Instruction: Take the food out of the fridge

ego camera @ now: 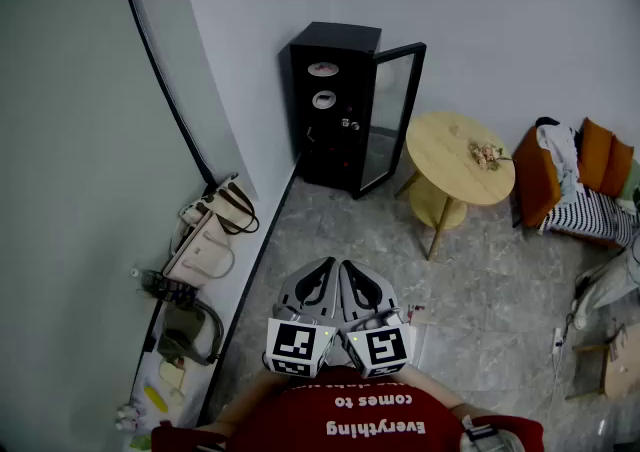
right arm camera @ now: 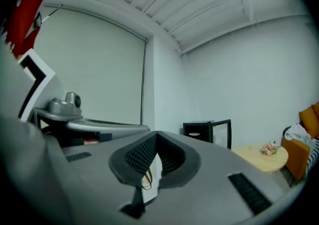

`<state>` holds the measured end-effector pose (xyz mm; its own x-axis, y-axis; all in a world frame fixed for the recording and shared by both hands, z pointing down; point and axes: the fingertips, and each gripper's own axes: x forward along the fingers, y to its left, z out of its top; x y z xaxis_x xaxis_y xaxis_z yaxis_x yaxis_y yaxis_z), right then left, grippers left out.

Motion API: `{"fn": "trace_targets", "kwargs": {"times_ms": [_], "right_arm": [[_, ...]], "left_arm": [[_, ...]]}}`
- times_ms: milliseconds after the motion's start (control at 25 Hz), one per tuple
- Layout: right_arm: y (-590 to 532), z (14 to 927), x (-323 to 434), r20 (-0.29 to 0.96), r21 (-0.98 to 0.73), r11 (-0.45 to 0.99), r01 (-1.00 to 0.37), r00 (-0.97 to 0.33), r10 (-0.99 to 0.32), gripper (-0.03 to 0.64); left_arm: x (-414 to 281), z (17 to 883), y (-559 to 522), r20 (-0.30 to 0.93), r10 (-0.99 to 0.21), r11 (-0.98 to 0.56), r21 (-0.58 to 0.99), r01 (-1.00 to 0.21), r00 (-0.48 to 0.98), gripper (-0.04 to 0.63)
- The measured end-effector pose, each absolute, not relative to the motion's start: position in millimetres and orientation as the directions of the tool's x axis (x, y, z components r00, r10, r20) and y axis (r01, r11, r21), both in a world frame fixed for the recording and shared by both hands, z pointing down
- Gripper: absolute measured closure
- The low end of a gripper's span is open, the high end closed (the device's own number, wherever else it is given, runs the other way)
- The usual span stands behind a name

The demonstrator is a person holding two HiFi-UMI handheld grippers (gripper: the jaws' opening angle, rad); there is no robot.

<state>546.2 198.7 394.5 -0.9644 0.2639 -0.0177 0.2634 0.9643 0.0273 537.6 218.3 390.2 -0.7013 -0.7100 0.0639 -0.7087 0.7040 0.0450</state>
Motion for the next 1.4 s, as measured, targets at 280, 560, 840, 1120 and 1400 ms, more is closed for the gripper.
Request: {"fn": "trace_targets", "kwargs": {"times_ms": [280,560,840,1120,1400], "right_arm": [[197.7,393.3,552.0,-0.020,0.013,0.966,0.258,-0.966,0.258,0.606],[194.7,394.2,561.1,-0.023,0.003,0.964,0.265,-0.964,0.265,0.606],[177.2,399.2,575.1,-0.021,0.005,0.965,0.263,-0.964,0.263,0.606],[153.4,427.8,589.7,0.055,-0.038,0.956,0.290,-0.955,0.292,0.606],[149.6,440.6,576.9,0.076,-0.064,0.945,0.320,-0.943,0.324,0.606]], "left_arm": [[542.6,388.3,217.5,0.063,-0.710,0.704,0.039,-0.709,-0.701,0.589],[551.1,390.2,213.8,0.065,-0.704,0.710,0.039,-0.703,-0.708,0.589],[561.9,393.8,195.7,0.063,-0.698,0.716,0.033,-0.698,-0.713,0.589],[581.5,422.7,173.4,0.135,-0.683,0.726,0.023,-0.687,-0.718,0.589],[570.4,440.9,170.0,0.184,-0.657,0.748,0.032,-0.663,-0.732,0.589]]}}
